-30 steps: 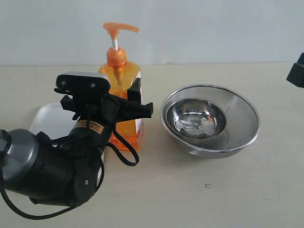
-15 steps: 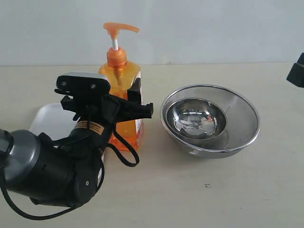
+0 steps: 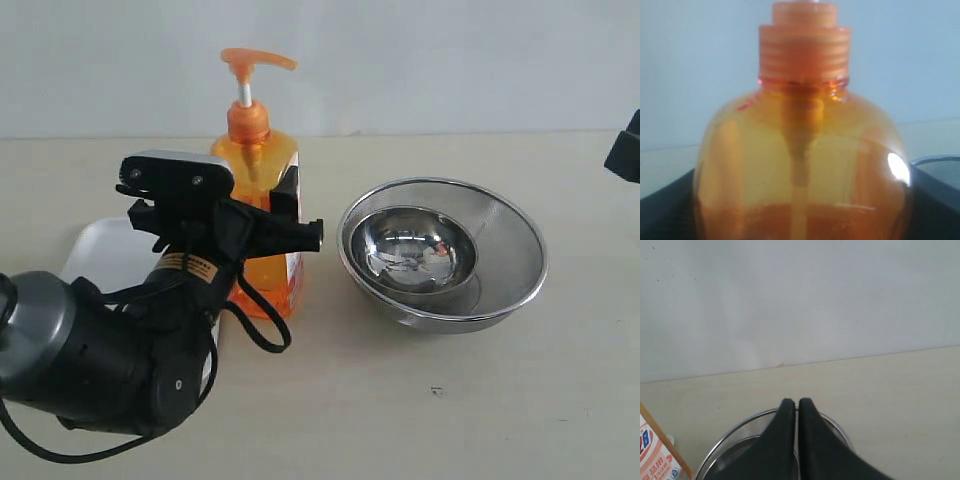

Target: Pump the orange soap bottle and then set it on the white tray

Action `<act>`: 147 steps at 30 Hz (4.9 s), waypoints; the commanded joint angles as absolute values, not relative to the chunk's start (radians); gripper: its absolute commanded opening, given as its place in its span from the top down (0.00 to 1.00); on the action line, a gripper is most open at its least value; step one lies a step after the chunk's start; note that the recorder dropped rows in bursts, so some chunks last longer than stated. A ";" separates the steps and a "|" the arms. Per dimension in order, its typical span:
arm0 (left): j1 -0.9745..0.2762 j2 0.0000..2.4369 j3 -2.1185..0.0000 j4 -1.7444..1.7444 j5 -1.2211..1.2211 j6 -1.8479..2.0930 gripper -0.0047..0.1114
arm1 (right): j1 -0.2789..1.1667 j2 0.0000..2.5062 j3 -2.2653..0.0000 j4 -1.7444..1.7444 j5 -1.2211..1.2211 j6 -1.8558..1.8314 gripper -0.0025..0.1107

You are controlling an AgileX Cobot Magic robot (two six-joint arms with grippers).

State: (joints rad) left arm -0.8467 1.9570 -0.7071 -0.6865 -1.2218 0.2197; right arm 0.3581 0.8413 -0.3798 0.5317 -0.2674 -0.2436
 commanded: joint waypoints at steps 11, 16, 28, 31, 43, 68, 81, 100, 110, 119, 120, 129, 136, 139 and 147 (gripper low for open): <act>-0.849 1.811 -0.702 -0.690 -1.221 0.321 0.92 | 0.359 0.837 -0.378 0.528 -0.278 -0.245 0.98; -0.847 1.785 -0.702 -0.688 -1.221 0.346 0.92 | 0.359 0.837 -0.378 0.528 -0.278 -0.245 0.98; -0.847 1.685 -0.698 -0.784 -1.221 0.453 0.92 | 0.359 0.837 -0.378 0.528 -0.278 -0.245 0.98; -0.837 1.656 -0.687 -0.793 -1.221 0.463 0.92 | 0.359 0.837 -0.378 0.528 -0.278 -0.245 0.98; -0.705 1.500 -0.522 -0.779 -1.221 0.370 0.92 | 0.359 0.837 -0.378 0.528 -0.278 -0.245 0.98; -0.620 1.574 -0.482 -0.726 -1.221 0.304 0.92 | 0.359 0.837 -0.378 0.528 -0.287 -0.245 0.98; -0.589 1.576 -0.482 -0.710 -1.221 0.254 0.92 | 0.359 0.837 -0.378 0.528 -0.287 -0.245 0.98; -0.567 1.613 -0.487 -0.678 -1.221 0.250 0.92 | 0.359 0.837 -0.378 0.528 -0.287 -0.245 0.98; -0.551 1.613 -0.489 -0.639 -1.221 0.249 0.92 | 0.359 0.837 -0.378 0.528 -0.287 -0.245 0.98; -0.551 1.613 -0.489 -0.639 -1.221 0.239 0.92 | 0.359 0.837 -0.378 0.528 -0.271 -0.245 0.98; -0.551 1.613 -0.489 -0.639 -1.221 0.227 0.92 | 0.359 0.837 -0.378 0.528 -0.271 -0.245 0.98; -0.551 1.613 -0.483 -0.660 -1.221 0.232 0.92 | 0.359 0.837 -0.378 0.528 -0.271 -0.245 0.98; -0.551 1.613 -0.477 -0.665 -1.221 0.232 0.92 | 0.359 0.837 -0.378 0.528 -0.271 -0.245 0.98; -0.551 1.615 -0.475 -0.665 -1.221 0.232 0.92 | 0.359 0.837 -0.378 0.528 -0.271 -0.245 0.98; -0.551 1.624 -0.475 -0.665 -1.221 0.232 0.92 | 0.359 0.837 -0.378 0.528 -0.271 -0.245 0.98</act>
State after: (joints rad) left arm -0.5555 1.6310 -0.4670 -0.6884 -1.0987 0.2349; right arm 0.3581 0.8413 -0.3798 0.5317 -0.2713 -0.2417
